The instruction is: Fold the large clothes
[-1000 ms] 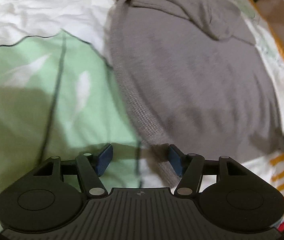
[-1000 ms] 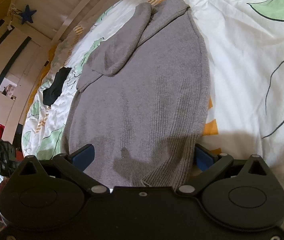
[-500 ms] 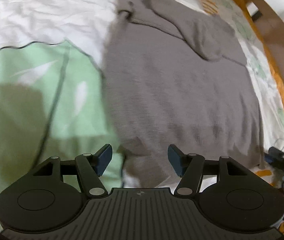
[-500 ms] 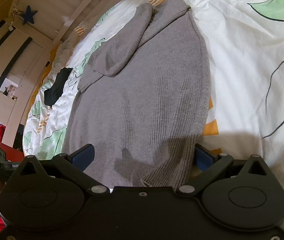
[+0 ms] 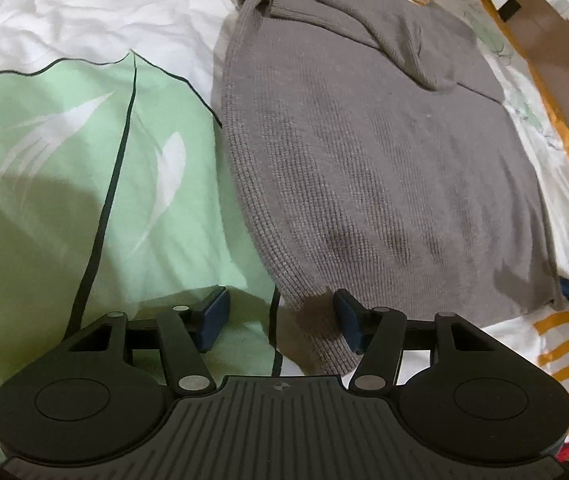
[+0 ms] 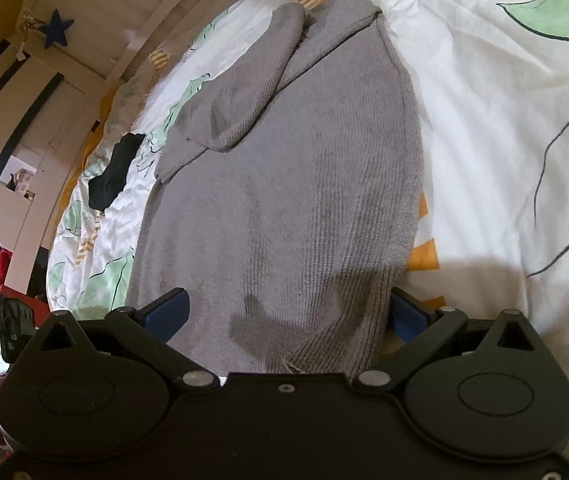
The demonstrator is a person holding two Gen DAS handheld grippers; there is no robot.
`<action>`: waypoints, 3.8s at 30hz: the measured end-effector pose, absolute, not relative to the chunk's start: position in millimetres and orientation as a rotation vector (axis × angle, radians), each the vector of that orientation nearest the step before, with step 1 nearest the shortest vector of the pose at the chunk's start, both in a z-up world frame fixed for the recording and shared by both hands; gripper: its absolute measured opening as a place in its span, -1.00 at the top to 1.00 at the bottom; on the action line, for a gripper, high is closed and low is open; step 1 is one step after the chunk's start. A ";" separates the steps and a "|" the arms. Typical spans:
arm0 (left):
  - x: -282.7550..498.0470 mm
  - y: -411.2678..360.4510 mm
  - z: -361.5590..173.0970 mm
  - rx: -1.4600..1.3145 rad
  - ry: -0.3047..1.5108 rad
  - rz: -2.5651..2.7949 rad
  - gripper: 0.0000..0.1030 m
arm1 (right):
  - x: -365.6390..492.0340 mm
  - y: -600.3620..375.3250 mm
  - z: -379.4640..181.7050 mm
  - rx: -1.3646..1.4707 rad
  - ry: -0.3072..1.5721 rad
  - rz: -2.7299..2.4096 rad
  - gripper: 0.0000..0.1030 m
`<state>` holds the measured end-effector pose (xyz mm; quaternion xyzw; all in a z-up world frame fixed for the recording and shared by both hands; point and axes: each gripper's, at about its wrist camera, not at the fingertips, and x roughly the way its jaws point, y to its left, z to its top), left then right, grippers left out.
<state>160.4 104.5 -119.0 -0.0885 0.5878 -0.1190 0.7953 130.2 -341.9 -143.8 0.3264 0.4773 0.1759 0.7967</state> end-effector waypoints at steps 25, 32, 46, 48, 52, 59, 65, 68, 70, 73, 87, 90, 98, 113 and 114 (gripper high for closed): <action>151.6 131.1 -126.4 -0.387 1.221 -0.345 0.85 | 126.4 -376.3 -113.7 0.448 1.130 0.219 0.72; 153.6 127.1 -127.5 -0.381 1.228 -0.340 0.84 | 127.8 -385.7 -121.1 0.608 1.126 0.261 -0.08; 162.2 125.6 -136.5 -0.441 1.253 -0.355 0.84 | 143.0 -345.1 -139.8 0.494 1.240 0.346 0.16; 158.5 127.6 -131.4 -0.463 1.213 -0.384 0.86 | 141.5 -347.6 -143.4 0.514 1.256 0.355 0.65; 153.9 140.1 -114.2 -0.575 1.079 -0.441 0.86 | 132.6 -361.4 -129.5 0.600 1.130 0.400 0.67; 178.4 156.2 -74.6 -0.693 0.836 -0.435 0.86 | 144.9 -391.2 -102.3 0.780 0.839 0.457 0.68; 220.3 152.4 -41.4 -0.714 0.693 -0.444 0.86 | 187.1 -399.9 -82.3 0.833 0.677 0.443 0.68; 246.7 144.9 -26.5 -0.708 0.638 -0.449 0.86 | 213.2 -399.3 -74.8 0.849 0.623 0.435 0.68; 262.1 142.8 -21.6 -0.718 0.609 -0.445 0.86 | 232.3 -398.9 -71.9 0.852 0.594 0.428 0.68; 290.8 136.8 -20.2 -0.732 0.579 -0.428 0.86 | 261.7 -399.0 -71.6 0.856 0.568 0.414 0.68; 385.3 131.4 -94.5 -0.735 0.646 -0.300 0.86 | 384.1 -389.2 -133.1 0.834 0.629 0.298 0.67; 395.1 134.9 -109.3 -0.760 0.667 -0.281 0.86 | 391.0 -385.7 -144.9 0.825 0.646 0.296 0.66; 401.8 134.8 -117.2 -0.775 0.689 -0.251 0.83 | 400.8 -380.4 -156.2 0.771 0.650 0.276 0.55; 396.3 128.1 -95.8 -0.617 0.597 -0.154 -0.55 | 398.0 -380.8 -144.4 0.711 0.575 0.236 -0.41; 396.1 122.9 -92.8 -0.590 0.600 -0.164 -0.55 | 395.6 -379.7 -139.8 0.690 0.554 0.228 -0.43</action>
